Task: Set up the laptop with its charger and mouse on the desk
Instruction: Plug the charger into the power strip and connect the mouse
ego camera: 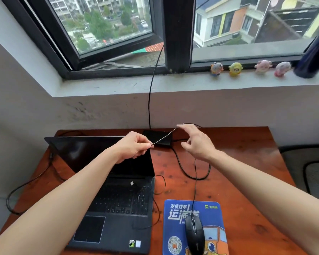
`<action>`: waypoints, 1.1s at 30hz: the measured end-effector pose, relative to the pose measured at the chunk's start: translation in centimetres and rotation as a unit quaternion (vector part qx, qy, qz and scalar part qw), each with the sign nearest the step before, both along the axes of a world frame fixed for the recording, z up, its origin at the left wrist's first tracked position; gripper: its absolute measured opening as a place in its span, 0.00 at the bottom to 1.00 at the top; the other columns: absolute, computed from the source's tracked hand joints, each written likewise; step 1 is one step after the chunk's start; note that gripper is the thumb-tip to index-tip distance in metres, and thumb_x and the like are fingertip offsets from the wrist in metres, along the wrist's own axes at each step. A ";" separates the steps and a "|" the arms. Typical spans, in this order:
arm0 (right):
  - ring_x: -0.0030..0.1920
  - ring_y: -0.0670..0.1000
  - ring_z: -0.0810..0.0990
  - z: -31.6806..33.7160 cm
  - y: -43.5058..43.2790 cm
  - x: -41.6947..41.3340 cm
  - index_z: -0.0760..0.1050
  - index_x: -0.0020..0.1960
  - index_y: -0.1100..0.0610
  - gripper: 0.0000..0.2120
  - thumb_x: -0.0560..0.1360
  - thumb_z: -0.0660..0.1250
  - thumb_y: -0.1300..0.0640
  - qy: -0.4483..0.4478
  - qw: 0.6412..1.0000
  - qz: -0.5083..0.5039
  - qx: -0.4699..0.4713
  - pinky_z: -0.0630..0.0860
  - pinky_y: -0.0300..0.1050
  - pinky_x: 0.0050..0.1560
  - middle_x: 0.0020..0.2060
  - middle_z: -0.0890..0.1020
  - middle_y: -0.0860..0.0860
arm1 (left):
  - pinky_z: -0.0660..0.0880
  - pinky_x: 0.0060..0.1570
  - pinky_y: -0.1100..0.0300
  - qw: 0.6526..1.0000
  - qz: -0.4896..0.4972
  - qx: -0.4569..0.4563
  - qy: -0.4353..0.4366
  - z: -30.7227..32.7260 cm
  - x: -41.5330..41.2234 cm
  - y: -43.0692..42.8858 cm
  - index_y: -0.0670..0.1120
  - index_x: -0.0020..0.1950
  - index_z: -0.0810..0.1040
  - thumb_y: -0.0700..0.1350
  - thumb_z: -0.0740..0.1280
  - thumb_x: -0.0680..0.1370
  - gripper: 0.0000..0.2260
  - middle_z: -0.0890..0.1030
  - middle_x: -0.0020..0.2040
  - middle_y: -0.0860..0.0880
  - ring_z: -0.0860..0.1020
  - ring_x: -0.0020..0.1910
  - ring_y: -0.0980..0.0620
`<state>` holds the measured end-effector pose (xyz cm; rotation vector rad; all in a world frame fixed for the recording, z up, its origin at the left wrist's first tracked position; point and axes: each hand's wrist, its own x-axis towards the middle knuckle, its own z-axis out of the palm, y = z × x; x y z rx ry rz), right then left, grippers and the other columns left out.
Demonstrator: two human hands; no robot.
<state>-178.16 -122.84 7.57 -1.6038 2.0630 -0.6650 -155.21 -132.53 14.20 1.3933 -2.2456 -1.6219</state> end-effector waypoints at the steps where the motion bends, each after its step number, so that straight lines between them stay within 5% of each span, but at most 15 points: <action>1: 0.44 0.46 0.81 0.7 -0.3 1.1 0.68 0.69 0.41 0.26 0.73 0.66 0.54 -0.002 0.999 0.040 -0.005 0.75 0.45 0.52 0.65 0.72 0.42 | 0.63 0.24 0.64 1.000 -0.009 0.001 0.006 0.4 -0.6 -0.2 0.38 0.49 0.82 0.38 0.64 0.79 0.07 0.73 0.29 0.47 0.66 0.24 0.56; 5: 0.49 0.52 0.80 1.4 -1.5 1.7 0.79 0.54 0.44 0.09 0.76 0.64 0.44 0.032 0.999 0.017 -0.021 0.75 0.47 0.49 0.50 0.82 0.45 | 0.66 0.28 0.63 0.999 -0.025 0.003 0.022 1.7 -1.7 -0.8 0.37 0.49 0.82 0.39 0.65 0.79 0.07 0.73 0.28 0.48 0.68 0.26 0.55; 11: 0.42 0.53 0.84 0.7 -3.2 -4.0 0.80 0.39 0.49 0.13 0.74 0.63 0.43 -0.105 0.956 -0.275 0.009 0.79 0.48 0.51 0.35 0.84 0.45 | 0.75 0.47 0.56 0.997 -0.017 0.057 0.040 1.4 0.1 -1.5 0.38 0.50 0.81 0.43 0.66 0.78 0.09 0.74 0.34 0.46 0.75 0.35 0.52; 15: 0.42 0.53 0.85 0.0 -4.1 -6.9 0.81 0.37 0.52 0.11 0.74 0.65 0.49 -0.175 0.906 -0.385 0.016 0.81 0.51 0.52 0.33 0.85 0.46 | 0.77 0.42 0.55 0.995 -0.003 0.080 0.061 0.6 0.9 -0.9 0.38 0.47 0.79 0.35 0.64 0.79 0.05 0.75 0.33 0.44 0.76 0.32 0.51; 16: 0.45 0.53 0.84 -0.2 -4.3 -7.1 0.82 0.44 0.51 0.09 0.73 0.65 0.50 -0.158 0.912 -0.377 0.035 0.80 0.51 0.54 0.36 0.85 0.47 | 0.77 0.38 0.57 0.995 0.010 0.074 0.065 0.5 1.1 -0.7 0.38 0.48 0.79 0.35 0.63 0.79 0.05 0.75 0.33 0.45 0.75 0.31 0.51; 19: 0.51 0.53 0.82 0.7 -3.8 -5.5 0.72 0.66 0.44 0.23 0.71 0.64 0.53 -0.051 0.964 -0.257 0.038 0.77 0.50 0.58 0.46 0.85 0.46 | 0.74 0.33 0.60 0.995 0.041 0.060 0.069 0.6 1.4 -1.0 0.38 0.51 0.79 0.37 0.63 0.80 0.06 0.76 0.33 0.45 0.73 0.28 0.52; 23: 0.46 0.48 0.80 3.4 -3.5 -0.3 0.70 0.67 0.38 0.24 0.72 0.68 0.51 0.001 1.000 -0.003 0.000 0.76 0.46 0.50 0.41 0.82 0.40 | 0.68 0.27 0.63 0.996 0.030 0.049 0.073 1.3 0.9 -1.2 0.38 0.52 0.80 0.38 0.63 0.80 0.07 0.75 0.32 0.45 0.68 0.25 0.54; 25: 0.44 0.47 0.80 4.0 -3.6 1.5 0.76 0.60 0.40 0.15 0.74 0.68 0.45 0.017 0.998 0.057 0.013 0.76 0.44 0.48 0.38 0.81 0.41 | 0.65 0.25 0.63 0.996 0.016 0.047 0.077 1.7 0.5 -1.0 0.38 0.51 0.80 0.38 0.64 0.80 0.07 0.74 0.31 0.45 0.67 0.24 0.54; 28: 0.35 0.43 0.79 3.4 -4.5 1.0 0.80 0.42 0.45 0.11 0.76 0.64 0.41 -0.042 0.999 0.000 0.011 0.76 0.43 0.42 0.31 0.83 0.43 | 0.67 0.31 0.61 0.996 0.008 0.044 0.076 2.6 0.5 -1.2 0.39 0.48 0.82 0.42 0.66 0.79 0.08 0.72 0.29 0.46 0.67 0.27 0.53; 31: 0.27 0.44 0.76 2.0 -5.6 -2.2 0.82 0.39 0.50 0.13 0.74 0.66 0.43 -0.179 0.968 -0.175 0.006 0.77 0.46 0.42 0.28 0.84 0.46 | 0.74 0.51 0.53 0.996 0.012 0.045 0.082 3.5 1.5 -1.8 0.45 0.42 0.84 0.45 0.67 0.78 0.08 0.74 0.32 0.45 0.75 0.39 0.46; 33: 0.27 0.46 0.76 1.2 -6.0 -4.0 0.83 0.39 0.54 0.13 0.74 0.68 0.46 -0.219 0.948 -0.232 0.014 0.79 0.50 0.45 0.28 0.84 0.46 | 0.73 0.56 0.53 0.997 -0.005 0.034 0.067 3.7 1.8 -1.8 0.45 0.47 0.83 0.43 0.66 0.79 0.06 0.79 0.37 0.46 0.79 0.45 0.49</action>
